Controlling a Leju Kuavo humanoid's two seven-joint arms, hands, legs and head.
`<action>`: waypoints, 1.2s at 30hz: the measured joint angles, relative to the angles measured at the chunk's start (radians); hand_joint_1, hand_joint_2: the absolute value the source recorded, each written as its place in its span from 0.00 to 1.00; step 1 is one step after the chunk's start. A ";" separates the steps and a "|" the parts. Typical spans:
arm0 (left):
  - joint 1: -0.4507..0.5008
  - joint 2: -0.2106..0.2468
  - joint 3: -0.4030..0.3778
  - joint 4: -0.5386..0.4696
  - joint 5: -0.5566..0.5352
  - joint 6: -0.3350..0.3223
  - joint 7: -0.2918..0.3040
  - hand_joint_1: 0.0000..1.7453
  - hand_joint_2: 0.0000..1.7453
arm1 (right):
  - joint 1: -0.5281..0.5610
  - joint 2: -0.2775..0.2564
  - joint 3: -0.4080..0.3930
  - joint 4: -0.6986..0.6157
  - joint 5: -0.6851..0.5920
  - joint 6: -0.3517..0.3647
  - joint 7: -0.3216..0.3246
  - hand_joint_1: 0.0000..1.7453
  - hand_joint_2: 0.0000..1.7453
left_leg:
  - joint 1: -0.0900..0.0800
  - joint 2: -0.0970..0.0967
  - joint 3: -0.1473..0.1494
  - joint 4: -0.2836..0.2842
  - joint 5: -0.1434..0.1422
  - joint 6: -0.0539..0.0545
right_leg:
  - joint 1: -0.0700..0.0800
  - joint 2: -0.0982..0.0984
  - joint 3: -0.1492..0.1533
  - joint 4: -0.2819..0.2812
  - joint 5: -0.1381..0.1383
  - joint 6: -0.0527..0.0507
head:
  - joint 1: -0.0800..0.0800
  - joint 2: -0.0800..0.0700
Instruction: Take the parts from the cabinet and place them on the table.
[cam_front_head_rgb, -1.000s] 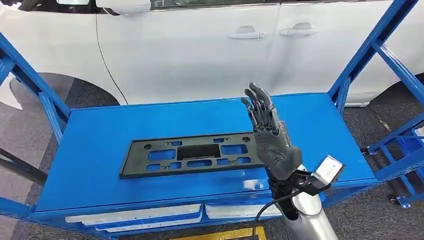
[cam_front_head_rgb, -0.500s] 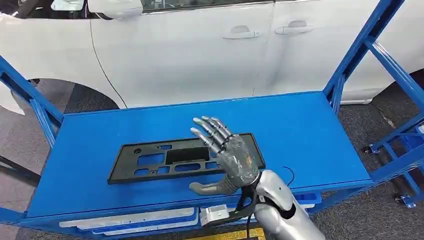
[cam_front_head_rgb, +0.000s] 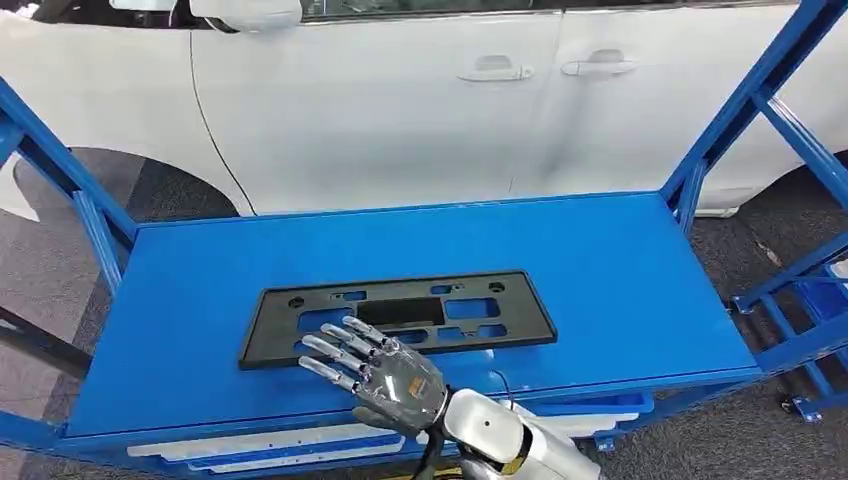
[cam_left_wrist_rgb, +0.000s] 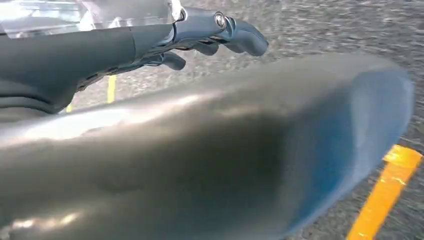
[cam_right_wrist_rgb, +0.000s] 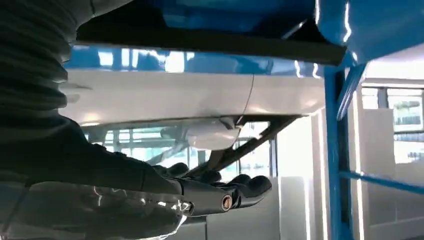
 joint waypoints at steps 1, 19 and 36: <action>0.000 0.000 0.000 0.000 0.000 -0.002 -0.002 0.00 0.00 | -0.006 0.004 0.009 0.009 -0.003 0.000 0.000 0.00 1.00 | -0.001 -0.001 0.002 0.000 -0.001 0.000 | 0.000 0.000 0.012 -0.030 0.028 -0.003 | 0.000 0.000; 0.000 -0.005 0.010 0.000 -0.011 0.010 -0.011 0.00 0.00 | -0.165 0.219 0.090 0.307 -0.029 -0.058 0.066 0.00 1.00 | 0.008 0.000 -0.026 0.059 0.007 -0.056 | 0.006 0.001 0.159 -0.336 0.152 -0.050 | -0.004 0.000; -0.007 0.005 0.005 0.000 -0.058 -0.025 -0.018 0.00 0.00 | -0.303 0.335 0.059 0.711 0.046 -0.066 0.199 0.00 1.00 | -0.006 -0.003 -0.005 0.004 0.006 -0.015 | 0.017 -0.003 0.144 -0.326 0.151 -0.038 | 0.001 0.000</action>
